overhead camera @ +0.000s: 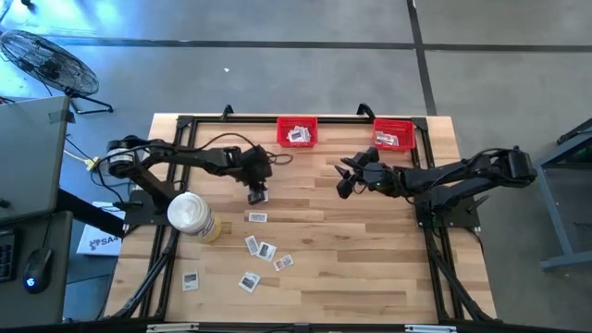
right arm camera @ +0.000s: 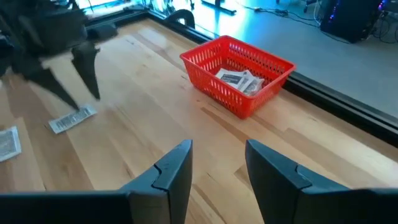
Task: Pick & Place First Aid Supplies
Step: Put the ointment pack into the right red bin
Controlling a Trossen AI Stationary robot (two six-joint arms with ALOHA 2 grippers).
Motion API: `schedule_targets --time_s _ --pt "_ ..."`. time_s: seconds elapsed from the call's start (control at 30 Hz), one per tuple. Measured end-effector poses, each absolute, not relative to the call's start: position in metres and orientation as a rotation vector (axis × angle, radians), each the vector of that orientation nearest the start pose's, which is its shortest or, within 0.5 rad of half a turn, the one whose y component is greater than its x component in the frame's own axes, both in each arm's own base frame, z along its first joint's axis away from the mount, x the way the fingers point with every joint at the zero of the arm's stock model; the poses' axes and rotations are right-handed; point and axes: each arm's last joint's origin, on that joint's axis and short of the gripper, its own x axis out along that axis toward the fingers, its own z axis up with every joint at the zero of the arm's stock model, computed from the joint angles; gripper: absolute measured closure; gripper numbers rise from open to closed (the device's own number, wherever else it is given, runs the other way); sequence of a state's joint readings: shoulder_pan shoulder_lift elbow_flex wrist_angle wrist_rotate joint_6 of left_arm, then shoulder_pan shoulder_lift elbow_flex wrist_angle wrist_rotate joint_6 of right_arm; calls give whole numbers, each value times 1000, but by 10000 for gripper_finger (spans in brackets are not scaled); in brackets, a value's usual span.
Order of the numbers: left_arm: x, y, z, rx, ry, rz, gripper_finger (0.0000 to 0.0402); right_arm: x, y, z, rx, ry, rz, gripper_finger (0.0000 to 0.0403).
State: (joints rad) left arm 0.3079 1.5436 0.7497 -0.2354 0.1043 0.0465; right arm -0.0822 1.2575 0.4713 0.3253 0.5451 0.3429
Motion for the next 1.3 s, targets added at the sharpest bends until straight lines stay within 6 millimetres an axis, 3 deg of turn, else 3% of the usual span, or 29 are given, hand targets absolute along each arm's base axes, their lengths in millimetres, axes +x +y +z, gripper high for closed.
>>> schedule_targets --time_s 0.13,0.33,0.57,1.07,1.3 --pt "271 68 153 -144 994 215 250 232 -34 179 225 297 -677 261" --pt "275 45 154 -64 972 449 250 232 -34 179 217 289 -674 261" --pt "281 21 152 -199 867 616 250 232 -34 179 207 292 -672 261" --pt "294 21 123 -288 899 771 255 233 -34 181 220 266 -645 261" --pt "288 20 120 -357 939 836 333 233 -34 182 222 260 -644 261"
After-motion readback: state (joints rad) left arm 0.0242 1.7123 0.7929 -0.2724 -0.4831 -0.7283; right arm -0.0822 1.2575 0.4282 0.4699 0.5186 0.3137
